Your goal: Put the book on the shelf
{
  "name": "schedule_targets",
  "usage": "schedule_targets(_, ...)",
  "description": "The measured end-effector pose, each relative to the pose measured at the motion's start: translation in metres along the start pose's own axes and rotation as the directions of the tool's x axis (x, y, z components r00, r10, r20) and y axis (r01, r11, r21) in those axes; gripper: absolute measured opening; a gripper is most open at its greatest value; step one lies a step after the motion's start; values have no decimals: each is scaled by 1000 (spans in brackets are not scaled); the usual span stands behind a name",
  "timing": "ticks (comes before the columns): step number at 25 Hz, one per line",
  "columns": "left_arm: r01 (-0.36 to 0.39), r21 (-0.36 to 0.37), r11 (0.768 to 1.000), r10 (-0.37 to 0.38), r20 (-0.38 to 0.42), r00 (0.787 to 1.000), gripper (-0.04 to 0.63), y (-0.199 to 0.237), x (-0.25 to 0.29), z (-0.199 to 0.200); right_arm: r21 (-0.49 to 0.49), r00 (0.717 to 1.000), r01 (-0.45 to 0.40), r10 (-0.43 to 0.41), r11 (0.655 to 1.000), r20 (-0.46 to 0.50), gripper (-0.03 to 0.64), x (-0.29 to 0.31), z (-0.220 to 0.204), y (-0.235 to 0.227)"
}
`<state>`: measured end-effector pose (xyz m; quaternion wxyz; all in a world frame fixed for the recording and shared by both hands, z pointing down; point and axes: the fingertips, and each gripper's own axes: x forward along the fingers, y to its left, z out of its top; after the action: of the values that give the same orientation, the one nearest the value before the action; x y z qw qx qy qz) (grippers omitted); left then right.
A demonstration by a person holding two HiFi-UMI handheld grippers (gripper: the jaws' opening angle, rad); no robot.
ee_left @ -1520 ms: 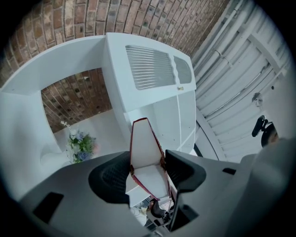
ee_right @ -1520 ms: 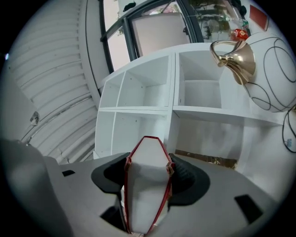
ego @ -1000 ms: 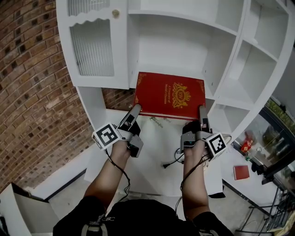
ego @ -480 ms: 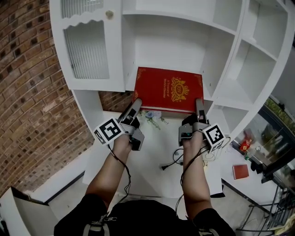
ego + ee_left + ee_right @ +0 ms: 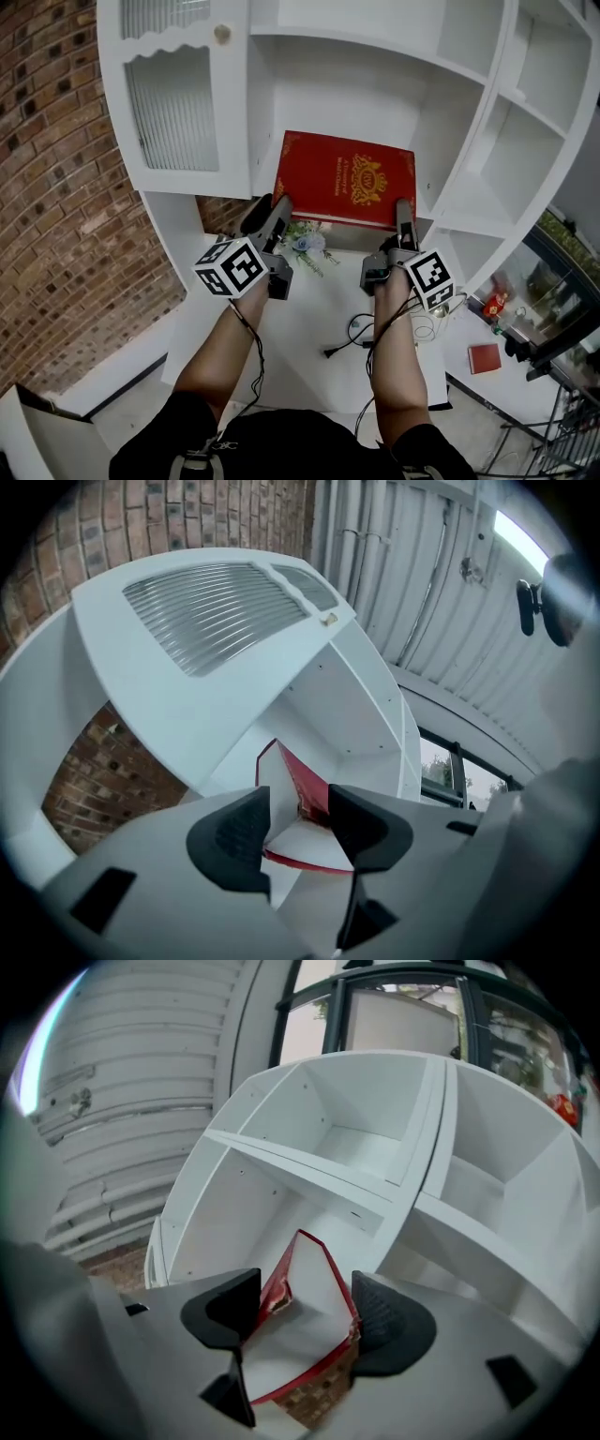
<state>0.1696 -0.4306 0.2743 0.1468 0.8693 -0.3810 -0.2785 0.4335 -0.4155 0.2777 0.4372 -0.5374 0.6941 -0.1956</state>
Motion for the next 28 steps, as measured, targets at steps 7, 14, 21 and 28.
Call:
schedule_targets(7,-45,162,986,42,20,999,155,-1,15,12,-481,996,85,-79,872,33,311,4,7,17)
schedule_targets(14,-71,297,952,70,15,997,144,-5,23,16,-743,993,100,-109,661,37,210,13,7,35)
schedule_targets(21,-78,392,917,85,0,996,144,-6,30,19,-774,985,88,-173,627,-27,210,27,7,34)
schedule_targets(28,-91,398,913,95,10,995,144,-4,36,20,-775,969,84,-232,627,-83,210,40,7,30)
